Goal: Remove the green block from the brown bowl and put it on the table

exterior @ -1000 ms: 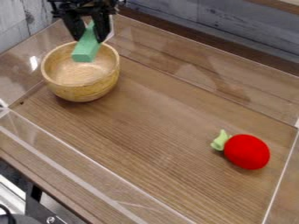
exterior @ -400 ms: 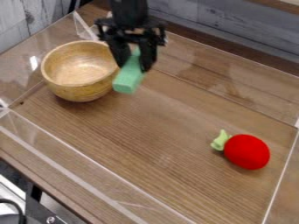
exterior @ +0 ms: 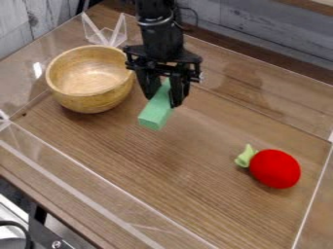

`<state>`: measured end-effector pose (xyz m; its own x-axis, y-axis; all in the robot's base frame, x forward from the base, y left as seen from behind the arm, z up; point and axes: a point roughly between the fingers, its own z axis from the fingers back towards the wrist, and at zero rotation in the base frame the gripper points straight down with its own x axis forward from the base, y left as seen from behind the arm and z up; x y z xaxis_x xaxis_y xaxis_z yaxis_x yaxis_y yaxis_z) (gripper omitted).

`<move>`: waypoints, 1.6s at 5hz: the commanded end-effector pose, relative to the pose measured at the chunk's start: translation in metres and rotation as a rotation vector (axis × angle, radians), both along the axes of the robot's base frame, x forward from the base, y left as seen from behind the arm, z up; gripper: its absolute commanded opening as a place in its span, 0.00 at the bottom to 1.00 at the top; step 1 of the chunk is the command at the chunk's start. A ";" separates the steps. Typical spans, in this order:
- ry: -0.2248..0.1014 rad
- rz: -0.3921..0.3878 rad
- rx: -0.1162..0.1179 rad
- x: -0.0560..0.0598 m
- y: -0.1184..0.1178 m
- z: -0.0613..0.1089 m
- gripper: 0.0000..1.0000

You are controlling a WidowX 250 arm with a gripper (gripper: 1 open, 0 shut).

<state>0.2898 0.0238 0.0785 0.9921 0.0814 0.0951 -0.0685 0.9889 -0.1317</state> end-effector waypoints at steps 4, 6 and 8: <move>-0.035 -0.018 0.049 0.007 0.003 -0.023 0.00; -0.044 -0.018 0.057 0.010 0.006 -0.027 0.00; -0.057 -0.016 0.060 0.011 0.009 -0.026 0.00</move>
<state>0.2963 0.0297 0.0428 0.9917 0.0521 0.1179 -0.0428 0.9958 -0.0805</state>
